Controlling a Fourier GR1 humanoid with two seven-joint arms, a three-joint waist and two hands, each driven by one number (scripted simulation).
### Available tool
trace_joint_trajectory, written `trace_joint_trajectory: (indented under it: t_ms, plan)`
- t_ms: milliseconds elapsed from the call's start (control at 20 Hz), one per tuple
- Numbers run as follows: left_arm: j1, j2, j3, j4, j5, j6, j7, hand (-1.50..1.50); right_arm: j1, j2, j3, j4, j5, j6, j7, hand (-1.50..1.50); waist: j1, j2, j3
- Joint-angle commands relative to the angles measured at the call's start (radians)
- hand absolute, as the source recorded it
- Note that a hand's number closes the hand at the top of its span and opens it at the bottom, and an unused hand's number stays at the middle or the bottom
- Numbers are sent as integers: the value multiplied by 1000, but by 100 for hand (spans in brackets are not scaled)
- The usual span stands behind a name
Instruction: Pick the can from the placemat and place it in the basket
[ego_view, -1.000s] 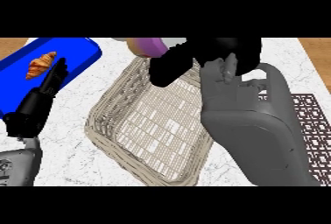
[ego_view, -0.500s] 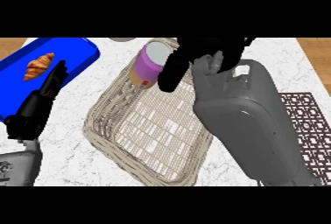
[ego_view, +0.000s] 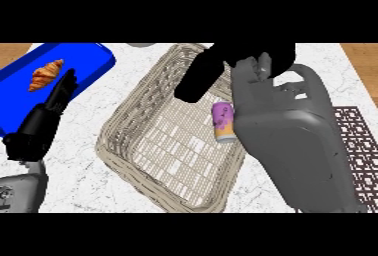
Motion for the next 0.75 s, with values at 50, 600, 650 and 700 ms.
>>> trace_joint_trajectory:
  t_ms: [50, 600, 650, 700]
  plan:
    - [1, 17, 12, -8, 12, -17, 3, 0, 7, 12, -63, -89, 51, -233, 134, -150, 2, -2, 1]
    - [38, 17, 18, -29, 12, -16, 2, 0, 124, -42, -333, -340, 272, -318, 110, -150, -23, -8, 2]
    - [45, 0, 19, -14, 2, 7, -22, 0, 163, -35, -341, -396, 273, -315, 106, -150, -27, -6, 1]
    - [18, 19, 28, -9, 15, -14, -7, 0, 201, -71, -398, -395, 237, -304, 51, -150, -25, -1, 2]
